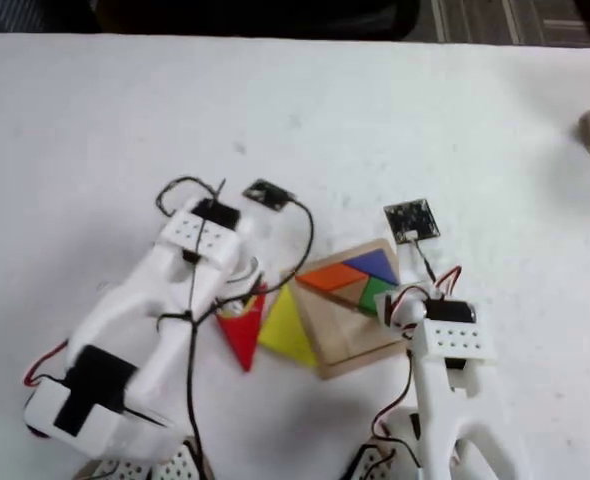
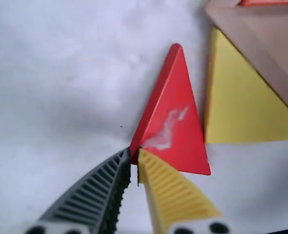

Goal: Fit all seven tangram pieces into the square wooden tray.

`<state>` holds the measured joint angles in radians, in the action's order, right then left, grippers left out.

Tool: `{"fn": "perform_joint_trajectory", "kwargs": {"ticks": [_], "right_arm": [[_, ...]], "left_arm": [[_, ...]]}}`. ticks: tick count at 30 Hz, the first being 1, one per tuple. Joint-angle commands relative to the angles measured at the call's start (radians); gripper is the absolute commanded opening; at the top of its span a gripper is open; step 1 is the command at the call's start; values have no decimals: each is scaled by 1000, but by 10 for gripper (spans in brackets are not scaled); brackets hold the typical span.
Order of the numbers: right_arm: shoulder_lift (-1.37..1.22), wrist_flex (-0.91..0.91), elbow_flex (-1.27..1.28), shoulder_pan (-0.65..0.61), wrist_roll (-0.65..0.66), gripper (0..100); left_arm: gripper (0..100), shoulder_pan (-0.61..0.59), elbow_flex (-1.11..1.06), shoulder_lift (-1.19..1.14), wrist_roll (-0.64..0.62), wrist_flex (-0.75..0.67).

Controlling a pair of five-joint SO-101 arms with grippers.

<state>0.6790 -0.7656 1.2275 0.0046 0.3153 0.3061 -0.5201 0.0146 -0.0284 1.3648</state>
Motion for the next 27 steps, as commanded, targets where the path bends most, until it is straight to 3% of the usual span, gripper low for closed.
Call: {"fn": "perform_joint_trajectory", "kwargs": {"ticks": [1,7,18,20,23,27], "right_arm": [[31,16,-12,1,9,18],[31,16,-12,19,9,18],[31,22,-12,22,9,18],[31,22,-12,22,9,18],[31,22,-12,22,9,18],[31,22,-12,21,9,18]], "left_arm": [[42,61,48,12,-9,9],[42,96,112,12,-9,63],[43,50,103,10,-3,64],[45,65,57,10,46,54],[46,127,-48,24,143,-23],[46,189,-224,154,155,-176]]}}
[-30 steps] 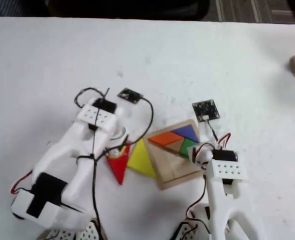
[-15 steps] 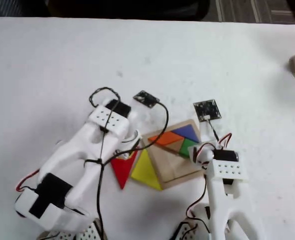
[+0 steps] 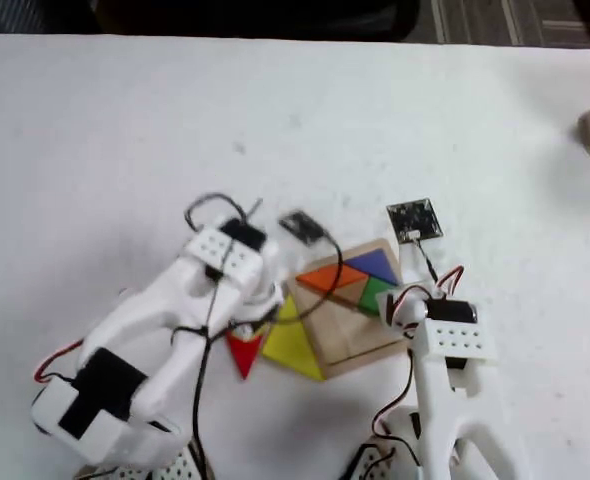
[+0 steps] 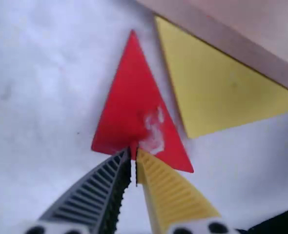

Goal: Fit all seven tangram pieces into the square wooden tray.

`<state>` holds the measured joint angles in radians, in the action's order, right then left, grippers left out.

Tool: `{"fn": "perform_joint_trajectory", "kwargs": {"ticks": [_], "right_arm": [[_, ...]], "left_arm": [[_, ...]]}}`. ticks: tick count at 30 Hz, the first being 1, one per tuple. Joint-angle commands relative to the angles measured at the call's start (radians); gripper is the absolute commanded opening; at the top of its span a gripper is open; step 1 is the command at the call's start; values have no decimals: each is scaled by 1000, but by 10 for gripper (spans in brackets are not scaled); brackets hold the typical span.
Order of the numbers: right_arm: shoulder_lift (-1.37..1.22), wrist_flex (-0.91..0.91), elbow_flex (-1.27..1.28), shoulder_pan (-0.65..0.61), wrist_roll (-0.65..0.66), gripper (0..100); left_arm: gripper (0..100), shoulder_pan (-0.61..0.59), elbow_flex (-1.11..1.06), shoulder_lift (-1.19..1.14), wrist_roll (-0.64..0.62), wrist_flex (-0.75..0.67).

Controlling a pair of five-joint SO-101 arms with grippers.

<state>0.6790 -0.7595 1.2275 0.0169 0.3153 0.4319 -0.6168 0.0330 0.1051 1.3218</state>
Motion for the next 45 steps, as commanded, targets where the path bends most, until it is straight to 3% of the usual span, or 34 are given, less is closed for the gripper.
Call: {"fn": "perform_joint_trajectory", "kwargs": {"ticks": [1,6,10,13,17,27,35,37,41,45], "right_arm": [[31,16,-12,8,9,18],[31,16,-12,8,9,18],[31,15,-12,8,9,18],[31,15,-12,8,9,18],[31,13,-12,10,9,18],[31,12,-12,10,9,18],[28,12,-12,10,9,18],[27,13,-12,8,9,18],[25,13,-12,7,9,18],[25,13,-12,7,9,18]], "left_arm": [[46,82,-164,179,18,-155],[85,159,-276,265,-26,-221],[146,163,-273,142,-98,-296],[124,139,-201,19,-101,-302],[72,62,-101,-77,-103,-250],[72,-216,-78,-91,-95,-244],[76,-351,-49,-90,-95,-275],[125,-389,-25,-90,-95,-275],[331,-443,-6,-90,-95,-275],[334,-503,11,-90,-64,-308]]}}
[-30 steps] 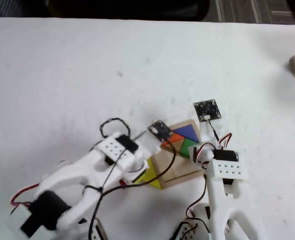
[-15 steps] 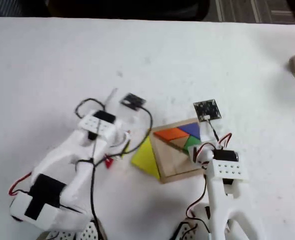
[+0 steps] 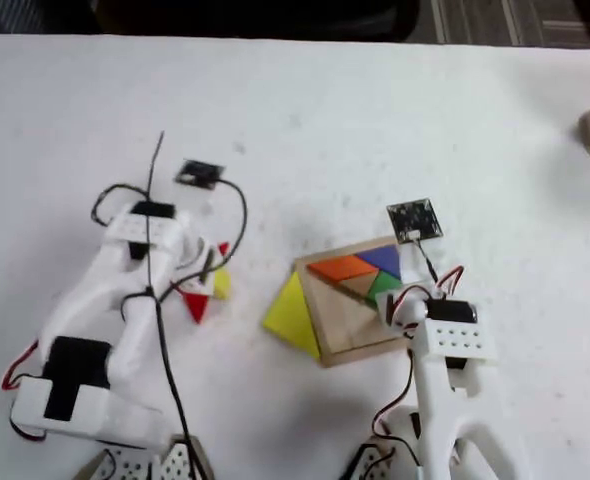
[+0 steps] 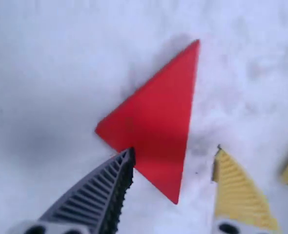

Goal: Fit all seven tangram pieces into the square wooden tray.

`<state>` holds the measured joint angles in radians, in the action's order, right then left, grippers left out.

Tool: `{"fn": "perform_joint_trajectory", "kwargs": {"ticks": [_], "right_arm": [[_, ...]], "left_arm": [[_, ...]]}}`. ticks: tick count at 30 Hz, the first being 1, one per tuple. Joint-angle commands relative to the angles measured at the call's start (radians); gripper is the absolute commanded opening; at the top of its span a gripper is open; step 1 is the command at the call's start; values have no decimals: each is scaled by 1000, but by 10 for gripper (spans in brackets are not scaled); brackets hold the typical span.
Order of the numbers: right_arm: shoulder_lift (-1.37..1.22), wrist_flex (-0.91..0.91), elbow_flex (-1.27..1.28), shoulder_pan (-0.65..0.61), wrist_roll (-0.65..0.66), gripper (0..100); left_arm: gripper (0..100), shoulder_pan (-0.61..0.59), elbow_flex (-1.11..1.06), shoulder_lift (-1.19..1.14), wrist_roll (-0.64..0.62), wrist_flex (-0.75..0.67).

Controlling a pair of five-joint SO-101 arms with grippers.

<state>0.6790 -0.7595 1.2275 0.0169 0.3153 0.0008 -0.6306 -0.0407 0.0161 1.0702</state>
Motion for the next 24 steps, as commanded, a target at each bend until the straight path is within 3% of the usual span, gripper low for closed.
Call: {"fn": "perform_joint_trajectory", "kwargs": {"ticks": [1,5,9,18,24], "right_arm": [[25,13,-12,7,9,18],[25,13,-11,7,9,18],[25,13,-11,7,9,18],[25,13,-9,4,9,18],[25,15,-9,2,9,18]], "left_arm": [[319,-85,31,-16,51,-74],[295,-116,23,-25,138,-181],[303,-110,21,-25,203,-193],[308,-105,23,-24,207,-316],[398,-120,28,-24,201,-348]]}}
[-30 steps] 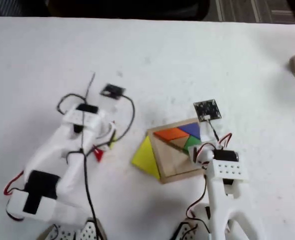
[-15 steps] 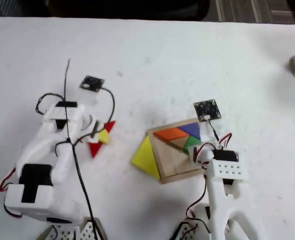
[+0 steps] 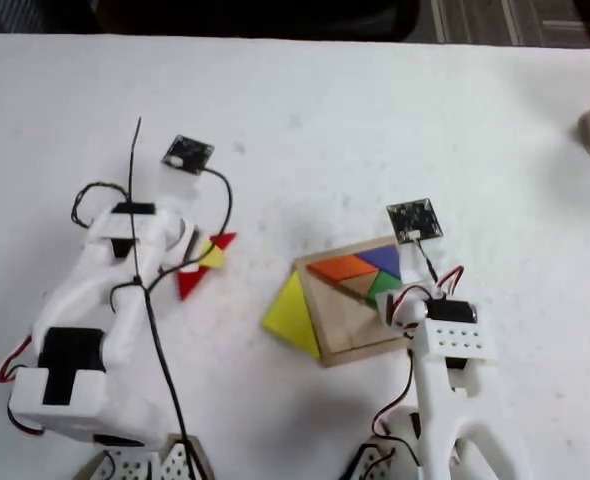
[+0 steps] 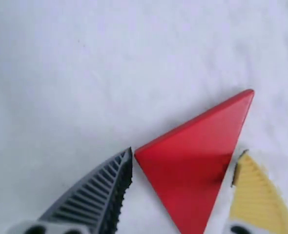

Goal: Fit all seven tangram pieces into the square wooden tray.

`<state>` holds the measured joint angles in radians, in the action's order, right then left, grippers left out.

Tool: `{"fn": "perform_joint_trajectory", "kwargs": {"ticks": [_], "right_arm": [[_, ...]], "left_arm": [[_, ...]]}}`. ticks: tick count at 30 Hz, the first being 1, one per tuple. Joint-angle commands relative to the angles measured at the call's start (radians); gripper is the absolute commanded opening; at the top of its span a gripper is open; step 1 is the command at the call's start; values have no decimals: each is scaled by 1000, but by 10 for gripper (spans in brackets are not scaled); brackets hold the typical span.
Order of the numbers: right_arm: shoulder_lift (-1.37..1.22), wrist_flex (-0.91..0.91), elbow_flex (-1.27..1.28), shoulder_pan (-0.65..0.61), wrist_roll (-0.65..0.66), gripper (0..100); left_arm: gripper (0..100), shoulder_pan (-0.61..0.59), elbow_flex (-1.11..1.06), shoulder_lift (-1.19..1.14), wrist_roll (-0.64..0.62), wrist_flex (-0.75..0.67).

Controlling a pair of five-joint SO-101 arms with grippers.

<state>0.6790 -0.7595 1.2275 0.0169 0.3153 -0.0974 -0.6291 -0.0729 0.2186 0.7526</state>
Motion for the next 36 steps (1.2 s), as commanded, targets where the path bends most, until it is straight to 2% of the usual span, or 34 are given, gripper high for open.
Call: {"fn": "perform_joint_trajectory", "kwargs": {"ticks": [1,7,21,26,30,34,36], "right_arm": [[25,15,-9,2,9,18],[25,15,-9,2,9,18],[25,15,-9,7,9,18],[25,15,-9,8,9,18],[25,15,-9,8,9,18],[25,15,-9,8,9,18],[25,15,-9,8,9,18]], "left_arm": [[400,-22,28,7,3,-31],[400,-13,20,5,41,-72],[397,44,26,-16,147,-15],[317,47,112,-84,170,63],[309,45,167,-128,166,115],[303,47,167,-131,169,120],[260,47,167,-131,173,120]]}}
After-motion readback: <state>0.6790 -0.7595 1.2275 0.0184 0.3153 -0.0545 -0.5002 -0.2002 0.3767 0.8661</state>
